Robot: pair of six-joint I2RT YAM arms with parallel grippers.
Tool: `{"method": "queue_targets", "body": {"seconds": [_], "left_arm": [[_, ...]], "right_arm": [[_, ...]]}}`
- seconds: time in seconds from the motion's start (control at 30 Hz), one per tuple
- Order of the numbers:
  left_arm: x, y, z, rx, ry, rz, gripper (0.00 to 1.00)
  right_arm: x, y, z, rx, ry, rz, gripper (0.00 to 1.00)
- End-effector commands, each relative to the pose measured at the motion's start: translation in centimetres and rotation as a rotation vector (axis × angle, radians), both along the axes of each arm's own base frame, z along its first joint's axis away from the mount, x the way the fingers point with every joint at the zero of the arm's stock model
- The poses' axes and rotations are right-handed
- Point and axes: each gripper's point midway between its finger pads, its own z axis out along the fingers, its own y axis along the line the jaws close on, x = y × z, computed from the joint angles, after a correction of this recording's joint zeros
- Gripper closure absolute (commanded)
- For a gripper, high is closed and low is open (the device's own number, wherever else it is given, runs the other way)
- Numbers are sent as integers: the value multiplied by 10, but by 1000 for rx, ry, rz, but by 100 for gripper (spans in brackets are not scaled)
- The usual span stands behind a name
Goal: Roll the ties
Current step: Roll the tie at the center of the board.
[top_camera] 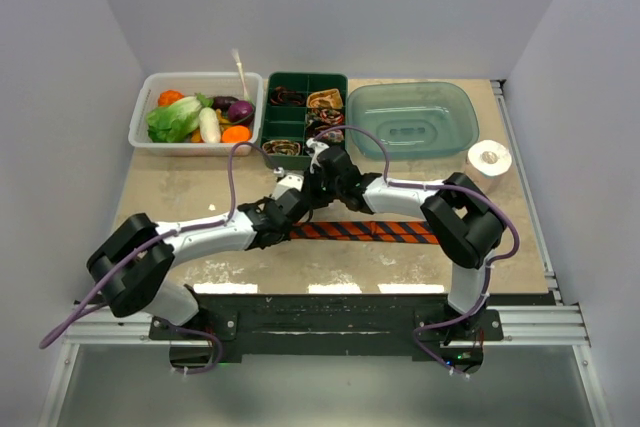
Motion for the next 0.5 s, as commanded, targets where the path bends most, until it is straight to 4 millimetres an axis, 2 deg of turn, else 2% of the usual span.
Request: {"method": "queue_targets", "body": {"seconds": [0.0, 0.1, 0.2, 0.47], "left_arm": [[0, -11, 1, -8, -2, 7, 75], [0, -13, 3, -15, -9, 4, 54], [0, -17, 8, -52, -23, 5, 42], [0, -33, 37, -227, -102, -46, 36]], "right_arm": [[3, -2, 16, 15, -44, -2, 100], [2, -2, 16, 14, -46, 2, 100], [2, -2, 16, 11, -47, 3, 100], [2, 3, 29, 42, -71, 30, 100]]}}
